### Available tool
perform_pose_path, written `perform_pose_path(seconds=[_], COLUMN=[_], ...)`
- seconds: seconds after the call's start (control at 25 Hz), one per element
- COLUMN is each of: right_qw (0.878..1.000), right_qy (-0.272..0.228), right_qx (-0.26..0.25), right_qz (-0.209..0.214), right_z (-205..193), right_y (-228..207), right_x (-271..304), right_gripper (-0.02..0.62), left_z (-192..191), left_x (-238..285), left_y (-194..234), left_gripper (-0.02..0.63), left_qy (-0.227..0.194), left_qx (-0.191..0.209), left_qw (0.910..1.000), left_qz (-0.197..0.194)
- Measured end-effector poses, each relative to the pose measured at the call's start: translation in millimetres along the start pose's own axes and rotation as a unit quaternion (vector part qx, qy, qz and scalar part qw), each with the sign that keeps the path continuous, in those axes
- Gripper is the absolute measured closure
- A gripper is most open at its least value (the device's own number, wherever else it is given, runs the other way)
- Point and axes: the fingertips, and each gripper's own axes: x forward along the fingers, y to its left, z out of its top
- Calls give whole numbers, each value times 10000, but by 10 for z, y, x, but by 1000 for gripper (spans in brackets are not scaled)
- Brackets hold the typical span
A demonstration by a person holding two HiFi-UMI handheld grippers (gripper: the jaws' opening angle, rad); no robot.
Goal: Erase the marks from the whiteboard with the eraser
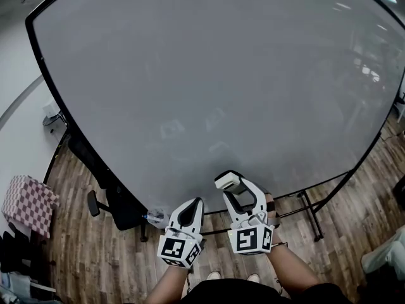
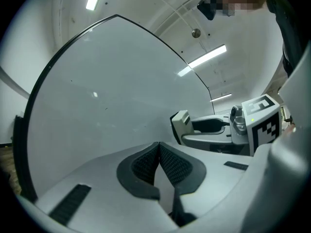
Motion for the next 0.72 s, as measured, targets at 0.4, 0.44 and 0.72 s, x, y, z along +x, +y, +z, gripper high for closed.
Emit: perform_pose_path(seconds=[0.4, 0.44, 0.72], right_qw=[9941, 9922, 9807], right_qy=[-439, -486, -527], right_qx=[833, 976, 1608], right_qz=[-541, -612, -980], right_z=[-4, -24, -223], right_y=[-544, -598, -798], right_x=[-564, -621, -948], right_gripper=[347, 347, 347], left_z=[62, 71, 74], left_x=[123, 133, 163], left_y=[-259, -288, -449], left_gripper=[588, 588, 588], left_qy=[-37, -38, -19], left_qx=[64, 75, 106], left_qw=[9996, 9996, 9989], left_qz=[-259, -287, -459])
